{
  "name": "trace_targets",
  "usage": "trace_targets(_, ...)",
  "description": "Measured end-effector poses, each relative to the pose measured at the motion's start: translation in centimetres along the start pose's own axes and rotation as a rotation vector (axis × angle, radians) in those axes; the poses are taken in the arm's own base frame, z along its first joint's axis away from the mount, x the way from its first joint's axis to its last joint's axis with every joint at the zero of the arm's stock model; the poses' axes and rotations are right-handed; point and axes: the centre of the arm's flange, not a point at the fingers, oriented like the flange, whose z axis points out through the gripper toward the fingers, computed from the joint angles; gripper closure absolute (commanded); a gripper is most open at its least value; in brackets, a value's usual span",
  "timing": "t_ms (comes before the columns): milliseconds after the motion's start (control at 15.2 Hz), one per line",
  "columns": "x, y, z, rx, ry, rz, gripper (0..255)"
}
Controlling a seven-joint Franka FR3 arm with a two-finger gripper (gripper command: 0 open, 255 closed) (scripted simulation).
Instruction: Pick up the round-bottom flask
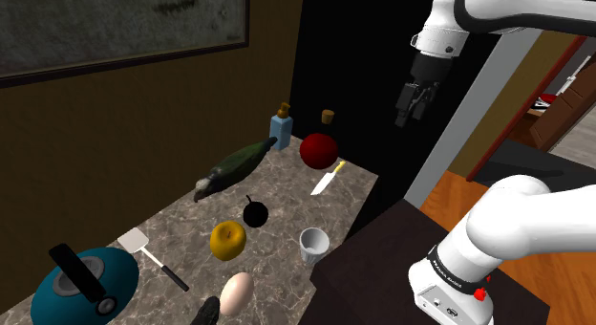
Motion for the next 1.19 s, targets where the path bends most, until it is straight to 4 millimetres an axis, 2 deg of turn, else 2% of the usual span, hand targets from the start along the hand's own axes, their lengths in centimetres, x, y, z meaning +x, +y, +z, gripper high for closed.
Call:
trace_targets(132, 0.6, 0.2, 0.2, -0.001, 0.001, 0.002, 0)
trace_targets(330, 3.2, 1.0, 1.3, -0.004, 0.005, 0.015, 0)
trace_targets(1188, 18.3, 6.8, 6.6, -0.022, 0.031, 0.080, 0)
